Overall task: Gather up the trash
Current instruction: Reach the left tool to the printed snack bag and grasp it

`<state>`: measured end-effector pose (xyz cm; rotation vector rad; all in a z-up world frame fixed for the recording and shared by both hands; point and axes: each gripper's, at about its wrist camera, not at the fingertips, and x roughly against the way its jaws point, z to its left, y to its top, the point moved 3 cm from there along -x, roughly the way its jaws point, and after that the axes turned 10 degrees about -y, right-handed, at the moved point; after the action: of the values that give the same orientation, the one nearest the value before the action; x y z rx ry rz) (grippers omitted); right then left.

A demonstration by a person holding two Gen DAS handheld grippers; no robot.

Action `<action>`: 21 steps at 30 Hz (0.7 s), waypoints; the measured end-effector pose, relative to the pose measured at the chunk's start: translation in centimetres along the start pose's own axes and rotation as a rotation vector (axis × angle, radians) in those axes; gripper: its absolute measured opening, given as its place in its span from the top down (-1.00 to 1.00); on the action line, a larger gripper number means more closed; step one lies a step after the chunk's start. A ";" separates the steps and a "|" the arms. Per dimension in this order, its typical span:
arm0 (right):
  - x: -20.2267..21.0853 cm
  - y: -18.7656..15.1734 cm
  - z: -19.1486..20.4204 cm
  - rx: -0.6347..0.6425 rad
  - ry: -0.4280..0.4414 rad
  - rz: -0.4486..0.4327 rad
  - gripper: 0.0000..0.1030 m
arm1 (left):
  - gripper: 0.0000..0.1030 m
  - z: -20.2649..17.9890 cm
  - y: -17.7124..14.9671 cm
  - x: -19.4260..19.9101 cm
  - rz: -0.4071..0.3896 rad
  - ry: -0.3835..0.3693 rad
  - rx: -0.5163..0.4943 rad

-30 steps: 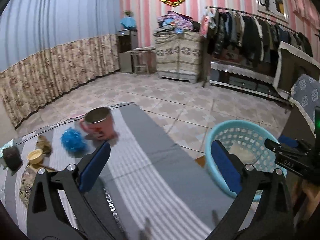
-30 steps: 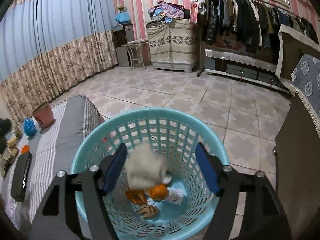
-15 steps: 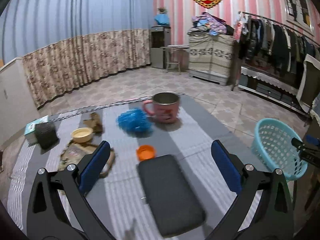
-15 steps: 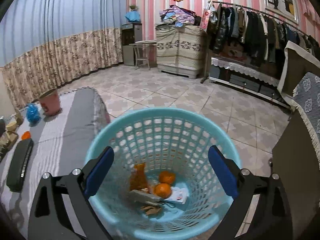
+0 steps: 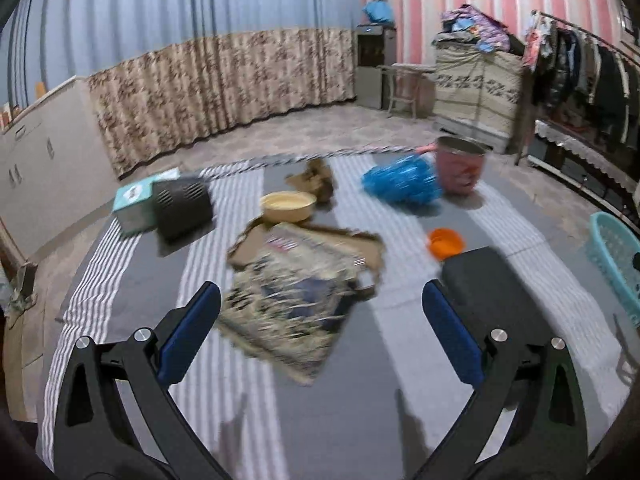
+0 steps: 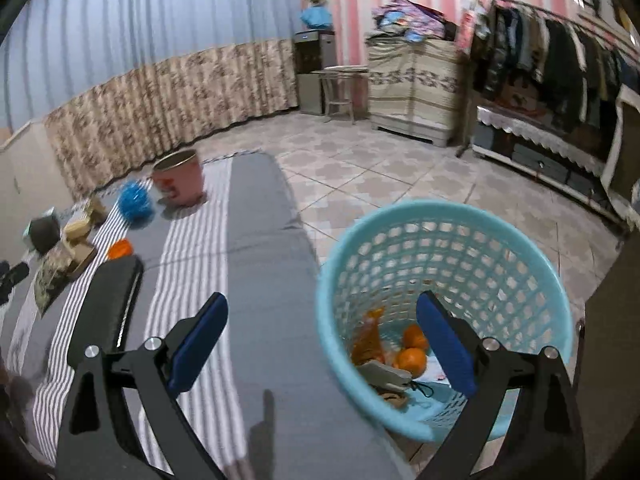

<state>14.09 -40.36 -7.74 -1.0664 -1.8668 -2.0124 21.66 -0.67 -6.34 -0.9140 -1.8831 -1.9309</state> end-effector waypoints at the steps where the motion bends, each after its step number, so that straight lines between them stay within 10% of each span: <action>1: 0.1 0.0 0.9 0.019 0.008 -0.003 -0.81 | -0.89 0.7 -0.2 -0.1 0.005 0.002 0.006; 14: -0.1 1.1 8.2 0.081 0.089 0.014 -0.81 | -0.87 6.3 -0.1 -6.0 0.160 -0.060 0.095; 21: -1.5 1.6 11.1 0.114 0.092 0.032 -0.81 | -0.54 6.0 -0.8 -8.2 0.242 -0.117 0.064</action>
<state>20.19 -30.88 -7.99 -0.9506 -1.8807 -1.8791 28.72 3.45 -12.38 -1.1968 -1.7895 -1.6996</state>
